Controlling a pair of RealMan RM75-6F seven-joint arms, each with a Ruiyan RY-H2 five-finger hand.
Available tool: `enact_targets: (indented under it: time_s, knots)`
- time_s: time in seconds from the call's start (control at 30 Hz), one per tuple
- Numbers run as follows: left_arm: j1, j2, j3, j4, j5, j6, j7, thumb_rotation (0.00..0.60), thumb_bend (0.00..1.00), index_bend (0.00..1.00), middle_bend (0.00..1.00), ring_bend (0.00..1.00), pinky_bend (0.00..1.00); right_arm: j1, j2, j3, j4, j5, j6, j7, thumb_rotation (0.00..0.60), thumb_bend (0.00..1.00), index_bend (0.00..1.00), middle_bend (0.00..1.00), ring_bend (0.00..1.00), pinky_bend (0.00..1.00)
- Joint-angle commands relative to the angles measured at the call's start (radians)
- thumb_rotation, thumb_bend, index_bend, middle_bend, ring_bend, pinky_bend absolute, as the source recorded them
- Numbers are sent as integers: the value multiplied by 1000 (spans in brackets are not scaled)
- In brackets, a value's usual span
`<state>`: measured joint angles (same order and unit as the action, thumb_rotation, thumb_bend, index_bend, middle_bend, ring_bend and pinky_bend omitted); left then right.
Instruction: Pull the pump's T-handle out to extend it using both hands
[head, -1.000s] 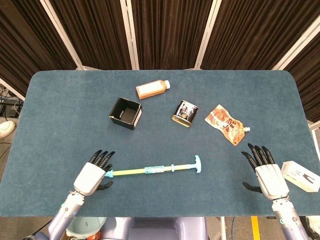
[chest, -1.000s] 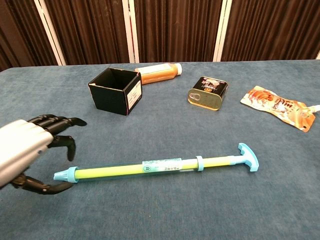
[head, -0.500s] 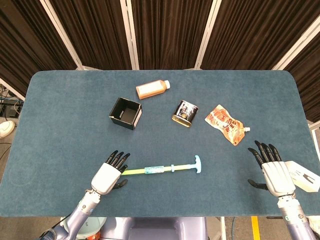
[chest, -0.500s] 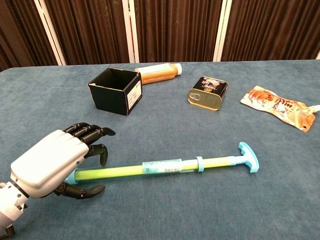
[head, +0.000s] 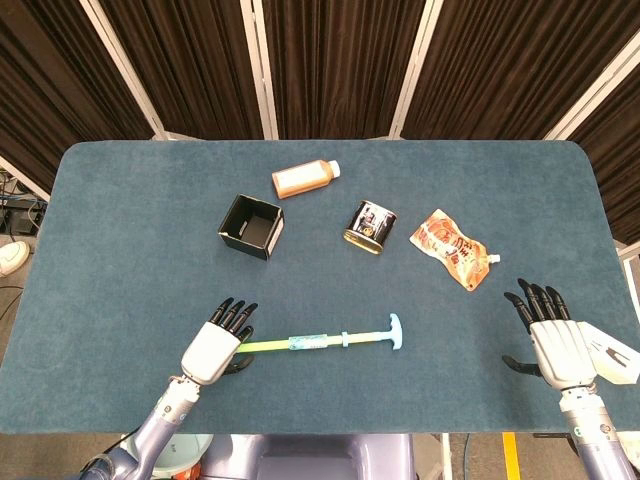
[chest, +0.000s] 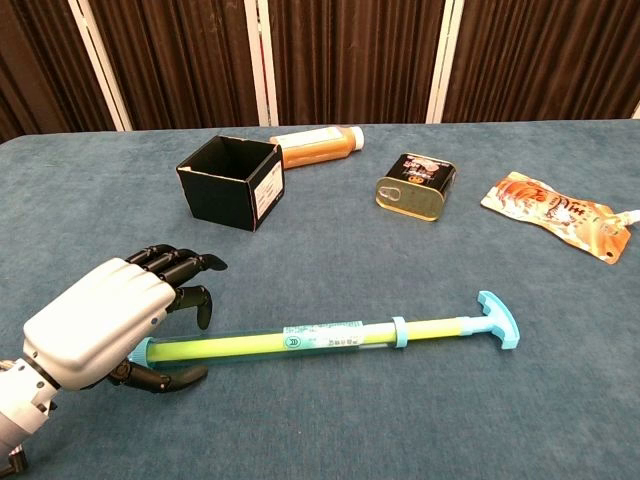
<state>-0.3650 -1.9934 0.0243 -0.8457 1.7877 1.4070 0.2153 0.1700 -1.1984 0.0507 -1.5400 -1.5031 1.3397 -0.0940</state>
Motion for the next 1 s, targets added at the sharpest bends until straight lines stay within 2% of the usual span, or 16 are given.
enact_targets:
  time_s: [0.03, 0.2, 0.43, 0.73, 1.0]
  knots:
    - [-1, -1, 1, 7, -9, -9, 5, 600, 367, 517, 157, 129, 154, 1, -3, 2, 2, 6, -3, -3, 600, 7, 133, 0, 0, 0]
    - [-5, -1, -2, 6, -43, -56, 32, 600, 410, 564, 161, 129, 154, 2, -6, 4, 4, 15, -2, -9, 600, 7, 132, 0, 0, 0]
    - [-6, -1, 5, -10, -48, -47, 31, 600, 519, 596, 182, 129, 154, 5, -32, -6, 16, -4, 4, -26, 600, 29, 135, 0, 0, 0]
    - [-17, 26, 34, -53, -19, -17, 9, 600, 510, 611, 187, 129, 155, -2, -128, -41, 48, -78, 46, -76, 600, 67, 196, 13, 0, 0]
    - [-37, 48, 54, -83, 6, -16, -3, 600, 497, 615, 192, 129, 154, 9, -186, -70, 38, -124, 33, -101, 600, 98, 237, 24, 0, 0]
